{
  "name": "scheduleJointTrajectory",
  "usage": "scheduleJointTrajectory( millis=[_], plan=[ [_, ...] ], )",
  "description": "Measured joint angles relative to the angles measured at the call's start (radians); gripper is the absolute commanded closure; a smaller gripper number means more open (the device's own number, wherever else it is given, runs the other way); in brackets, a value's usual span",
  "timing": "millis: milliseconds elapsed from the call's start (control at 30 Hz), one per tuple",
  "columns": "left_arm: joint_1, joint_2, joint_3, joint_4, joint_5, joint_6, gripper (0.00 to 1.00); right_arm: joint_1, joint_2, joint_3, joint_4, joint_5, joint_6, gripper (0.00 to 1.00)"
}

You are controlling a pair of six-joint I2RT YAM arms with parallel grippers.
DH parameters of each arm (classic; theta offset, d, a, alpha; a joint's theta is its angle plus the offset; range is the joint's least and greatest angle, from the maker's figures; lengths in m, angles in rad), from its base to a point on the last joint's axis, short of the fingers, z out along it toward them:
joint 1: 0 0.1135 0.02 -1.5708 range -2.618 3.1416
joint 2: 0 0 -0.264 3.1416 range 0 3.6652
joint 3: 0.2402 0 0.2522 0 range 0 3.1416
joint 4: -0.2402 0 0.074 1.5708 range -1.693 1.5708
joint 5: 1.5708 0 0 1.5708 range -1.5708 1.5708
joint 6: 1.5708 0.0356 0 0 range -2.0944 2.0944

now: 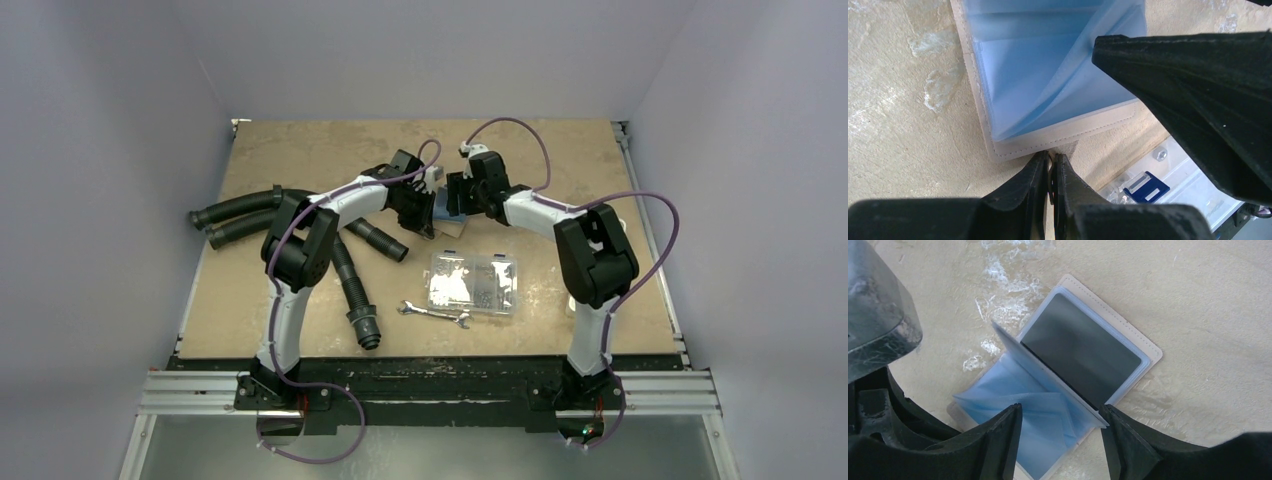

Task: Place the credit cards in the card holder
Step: Open the card holder at the center of the board.

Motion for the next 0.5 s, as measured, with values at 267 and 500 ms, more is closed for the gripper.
scheduleJointTrajectory(
  millis=[267, 500],
  plan=[
    [0.002, 0.003, 0.002, -0.001, 0.006, 0.0, 1.0, -0.024, 0.017, 0.039, -0.005, 0.004, 0.031, 0.17],
    [0.002, 0.005, 0.005, -0.005, 0.008, 0.0, 1.0, -0.059, 0.073, 0.138, -0.052, -0.023, 0.047, 0.14]
  ],
)
